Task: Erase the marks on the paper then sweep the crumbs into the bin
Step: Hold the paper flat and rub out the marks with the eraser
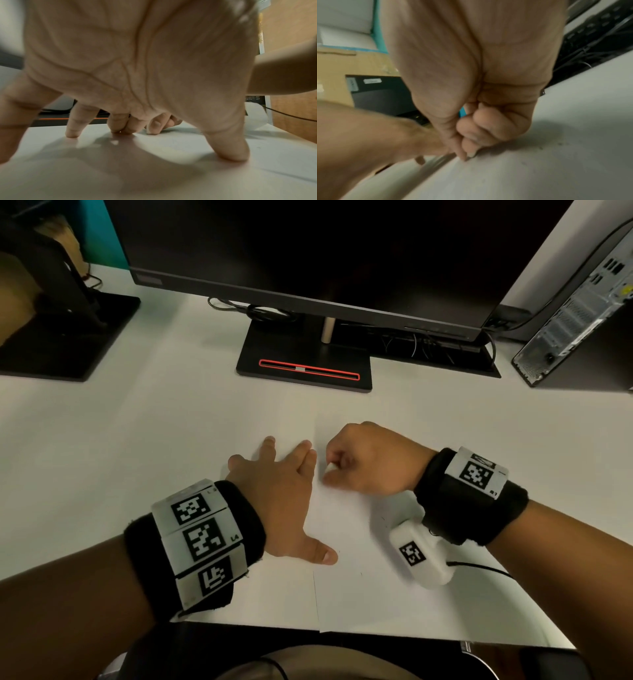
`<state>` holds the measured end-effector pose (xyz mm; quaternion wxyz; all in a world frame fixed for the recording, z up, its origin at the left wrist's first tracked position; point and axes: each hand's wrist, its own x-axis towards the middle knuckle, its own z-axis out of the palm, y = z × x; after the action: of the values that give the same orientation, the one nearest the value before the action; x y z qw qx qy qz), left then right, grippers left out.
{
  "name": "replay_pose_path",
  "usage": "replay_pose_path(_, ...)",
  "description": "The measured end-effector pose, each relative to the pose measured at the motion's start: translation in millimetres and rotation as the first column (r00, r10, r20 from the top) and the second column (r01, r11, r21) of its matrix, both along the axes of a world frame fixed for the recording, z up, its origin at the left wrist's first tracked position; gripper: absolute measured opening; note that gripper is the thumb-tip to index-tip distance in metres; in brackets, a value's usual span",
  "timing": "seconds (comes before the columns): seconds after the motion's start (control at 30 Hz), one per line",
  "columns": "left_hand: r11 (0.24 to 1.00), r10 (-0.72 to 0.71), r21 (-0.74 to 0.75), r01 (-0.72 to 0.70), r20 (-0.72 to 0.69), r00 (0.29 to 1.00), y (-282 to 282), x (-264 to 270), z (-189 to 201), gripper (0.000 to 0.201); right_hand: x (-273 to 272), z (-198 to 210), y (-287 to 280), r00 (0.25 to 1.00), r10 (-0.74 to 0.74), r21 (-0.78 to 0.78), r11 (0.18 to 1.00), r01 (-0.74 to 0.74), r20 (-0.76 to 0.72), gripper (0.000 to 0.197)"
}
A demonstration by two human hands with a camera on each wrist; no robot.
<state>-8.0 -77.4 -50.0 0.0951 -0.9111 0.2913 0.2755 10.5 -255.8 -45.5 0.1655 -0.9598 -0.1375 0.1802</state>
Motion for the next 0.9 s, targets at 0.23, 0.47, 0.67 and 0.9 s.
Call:
replay_pose_path(0.23, 1.0, 0.004, 0.004, -0.004, -0.003, 1.0, 1.1, -0.4, -0.2, 0.139, 8.5, -0.8, -1.3, 0.997, -0.071, 0.019, 0.997, 0.071, 0.017, 0.032)
replay_pose_path(0.47, 1.0, -0.001, 0.027, 0.001, -0.007, 1.0, 0.6, -0.2, -0.4, 0.138, 19.0, 1.8, -4.6, 0.991, -0.125, 0.022, 0.992, 0.124, 0.038, 0.034)
replay_pose_path(0.67, 1.0, -0.005, 0.026, 0.005, -0.004, 1.0, 0.8, -0.2, -1.2, 0.138, 19.3, 0.3, -3.7, 0.991, -0.133, 0.049, 0.99, 0.133, -0.006, 0.035)
replay_pose_path(0.9, 0.999, -0.008, 0.051, 0.009, -0.015, 1.0, -0.3, -0.2, -1.2, 0.137, 14.9, -1.9, -0.9, 0.989, -0.13, 0.064, 0.989, 0.134, -0.065, 0.031)
